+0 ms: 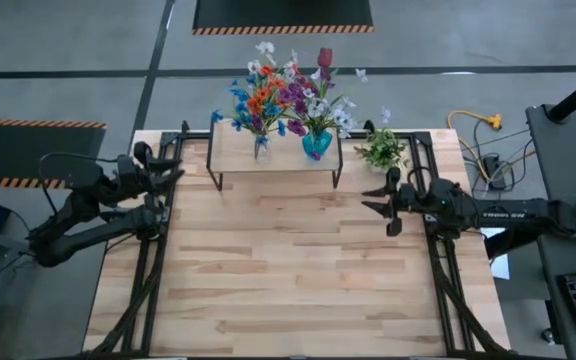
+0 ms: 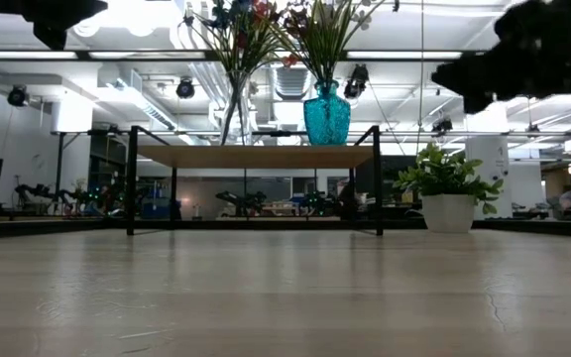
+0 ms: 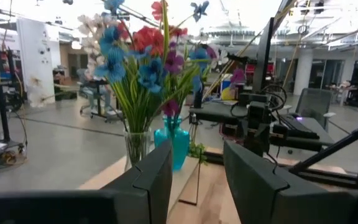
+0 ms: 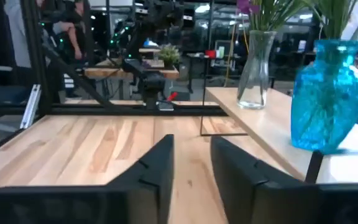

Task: Pick and place flowers into a vace then onto a shelf
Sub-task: Return to Home Position

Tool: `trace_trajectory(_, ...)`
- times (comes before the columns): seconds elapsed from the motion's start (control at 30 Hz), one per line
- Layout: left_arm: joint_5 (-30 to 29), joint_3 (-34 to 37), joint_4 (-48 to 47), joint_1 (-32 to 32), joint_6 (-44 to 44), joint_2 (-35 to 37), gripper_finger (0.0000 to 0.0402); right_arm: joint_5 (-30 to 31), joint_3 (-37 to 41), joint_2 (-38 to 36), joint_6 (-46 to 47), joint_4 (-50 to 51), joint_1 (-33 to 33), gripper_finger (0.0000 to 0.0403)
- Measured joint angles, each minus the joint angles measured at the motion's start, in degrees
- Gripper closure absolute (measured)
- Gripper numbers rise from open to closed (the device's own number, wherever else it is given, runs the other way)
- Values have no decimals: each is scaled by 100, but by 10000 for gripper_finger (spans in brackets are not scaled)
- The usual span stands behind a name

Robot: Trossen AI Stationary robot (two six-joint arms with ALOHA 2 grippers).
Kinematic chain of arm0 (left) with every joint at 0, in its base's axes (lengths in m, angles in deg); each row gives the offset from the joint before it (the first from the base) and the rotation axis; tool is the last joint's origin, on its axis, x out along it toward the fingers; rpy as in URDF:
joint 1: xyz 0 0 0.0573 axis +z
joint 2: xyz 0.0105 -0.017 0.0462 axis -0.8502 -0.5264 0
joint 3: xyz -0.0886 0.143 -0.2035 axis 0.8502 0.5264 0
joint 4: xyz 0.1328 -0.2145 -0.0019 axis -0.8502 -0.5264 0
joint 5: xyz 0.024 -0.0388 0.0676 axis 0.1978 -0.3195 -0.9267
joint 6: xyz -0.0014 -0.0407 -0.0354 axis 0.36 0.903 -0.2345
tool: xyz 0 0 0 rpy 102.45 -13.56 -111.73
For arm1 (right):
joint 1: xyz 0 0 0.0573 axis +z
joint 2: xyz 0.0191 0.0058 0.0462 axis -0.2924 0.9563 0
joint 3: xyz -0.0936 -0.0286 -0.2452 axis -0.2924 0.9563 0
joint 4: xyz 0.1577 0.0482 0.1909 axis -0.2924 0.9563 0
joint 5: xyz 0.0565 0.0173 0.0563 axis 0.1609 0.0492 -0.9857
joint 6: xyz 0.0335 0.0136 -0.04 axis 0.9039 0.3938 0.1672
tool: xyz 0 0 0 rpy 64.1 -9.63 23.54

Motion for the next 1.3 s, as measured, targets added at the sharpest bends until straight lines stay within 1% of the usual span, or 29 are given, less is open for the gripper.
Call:
trace_trajectory(0.17, 4, 66, 53, -1, -156, 76, 274, 54, 540, -600, 52, -93, 126, 355)
trace_trajectory(0.33, 14, 300, 84, -1, -372, 455, 274, 72, 540, -993, 35, 522, 150, 390)
trace_trajectory(0.4, 122, 513, 136, 1, -395, 712, 274, 78, 540, -1136, 23, 881, 148, 393)
trace_trajectory(0.5, 272, 1024, 276, -1, -433, 740, 274, 45, 540, -1321, 60, 1036, 152, 394)
trace_trajectory(0.57, 282, 1242, 842, -9, -507, 711, 274, -94, 540, -1472, 31, 904, 161, 394)
trace_trajectory(0.67, 269, 1676, 1681, -14, -544, 583, 274, -81, 540, -1678, -4, 952, 156, 394)
trace_trajectory(0.77, 93, 2086, 2211, -38, -535, 756, 274, 25, 538, -1824, -14, 1068, 156, 394)
trace_trajectory(0.87, -34, 2616, 2550, -50, -330, 751, 279, 153, 540, -1939, -26, 1284, 154, 394)
trace_trajectory(0.93, -22, 2830, 2774, -69, -285, 745, 288, 222, 540, -1971, -28, 1324, 154, 394)
trace_trajectory(1.03, -54, 3053, 2911, -130, -284, 748, 315, 268, 540, -1977, -28, 1331, 154, 394)
trace_trajectory(1.17, -21, 3141, 2833, -368, -308, 745, 363, 275, 540, -1970, -4, 1354, 152, 394)
trace_trajectory(1.23, -57, 3138, 2491, -550, -383, 752, 385, 277, 540, -1968, -9, 1399, 150, 394)
trace_trajectory(1.3, -62, 3141, 2523, -756, -478, 752, 397, 278, 540, -1976, -3, 1394, 150, 394)
